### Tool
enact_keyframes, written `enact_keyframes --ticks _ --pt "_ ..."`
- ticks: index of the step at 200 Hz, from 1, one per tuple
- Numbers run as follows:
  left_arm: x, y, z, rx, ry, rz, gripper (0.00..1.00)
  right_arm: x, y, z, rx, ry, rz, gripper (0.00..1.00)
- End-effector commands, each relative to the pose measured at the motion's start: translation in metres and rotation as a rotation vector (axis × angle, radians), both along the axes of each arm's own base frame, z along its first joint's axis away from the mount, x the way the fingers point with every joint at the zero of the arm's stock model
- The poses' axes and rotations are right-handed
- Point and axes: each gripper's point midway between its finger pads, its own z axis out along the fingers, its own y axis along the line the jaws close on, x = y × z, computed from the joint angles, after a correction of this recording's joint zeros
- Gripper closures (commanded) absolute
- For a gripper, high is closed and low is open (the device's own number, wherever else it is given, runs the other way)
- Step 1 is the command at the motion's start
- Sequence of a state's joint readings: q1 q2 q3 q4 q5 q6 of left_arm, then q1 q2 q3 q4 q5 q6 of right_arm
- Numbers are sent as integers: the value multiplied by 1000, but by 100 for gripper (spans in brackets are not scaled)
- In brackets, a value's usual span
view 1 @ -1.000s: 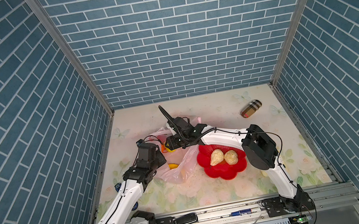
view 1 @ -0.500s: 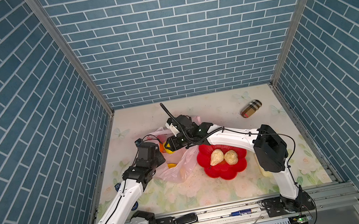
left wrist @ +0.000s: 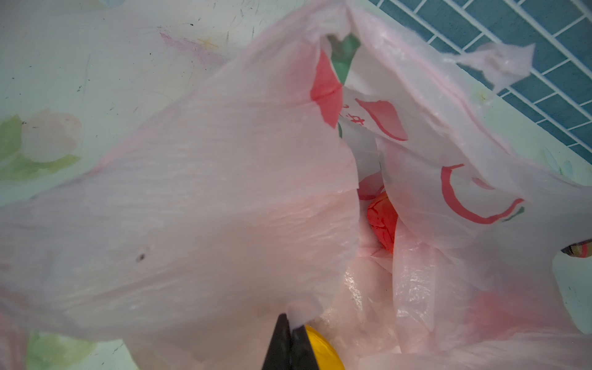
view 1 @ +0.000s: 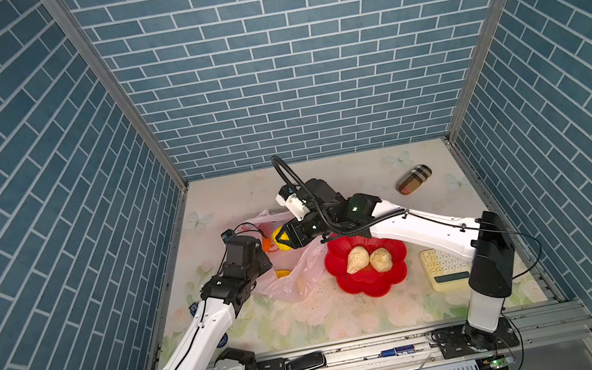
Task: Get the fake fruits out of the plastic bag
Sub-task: 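Lift the yellow pepper out of the bag and carry it over the red plate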
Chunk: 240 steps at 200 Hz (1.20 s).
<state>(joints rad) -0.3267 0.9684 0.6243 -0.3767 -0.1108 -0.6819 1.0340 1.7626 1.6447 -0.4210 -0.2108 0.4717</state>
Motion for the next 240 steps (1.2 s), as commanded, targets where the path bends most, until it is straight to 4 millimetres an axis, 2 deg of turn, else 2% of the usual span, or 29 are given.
enact_keyframes --ticks 1,17,65,120,143,165,189,213,240 --pt "1 3 8 6 -14 6 93 -5 -32 14 -68 -88 -11 61" --pt "2 2 9 5 -21 6 93 -7 -47 21 -99 -119 -27 61" --pt "3 2 13 0 -30 2 93 9 -113 26 -221 -218 -192 61" --pt "1 2 15 6 -29 0 94 26 -201 -3 -251 -137 -410 61" --pt "2 2 16 4 -30 0 93 31 -227 -19 -276 -116 -484 61" --pt "2 2 16 3 -28 -1 94 36 -238 -40 -287 -70 -516 62" --pt "2 1 15 4 -24 -3 94 43 -240 -64 -314 -28 -531 62" --pt "1 1 15 2 -22 -4 94 51 -236 -85 -345 0 -525 62" --pt "-2 4 16 11 -22 -1 94 57 -227 -99 -357 22 -509 62"
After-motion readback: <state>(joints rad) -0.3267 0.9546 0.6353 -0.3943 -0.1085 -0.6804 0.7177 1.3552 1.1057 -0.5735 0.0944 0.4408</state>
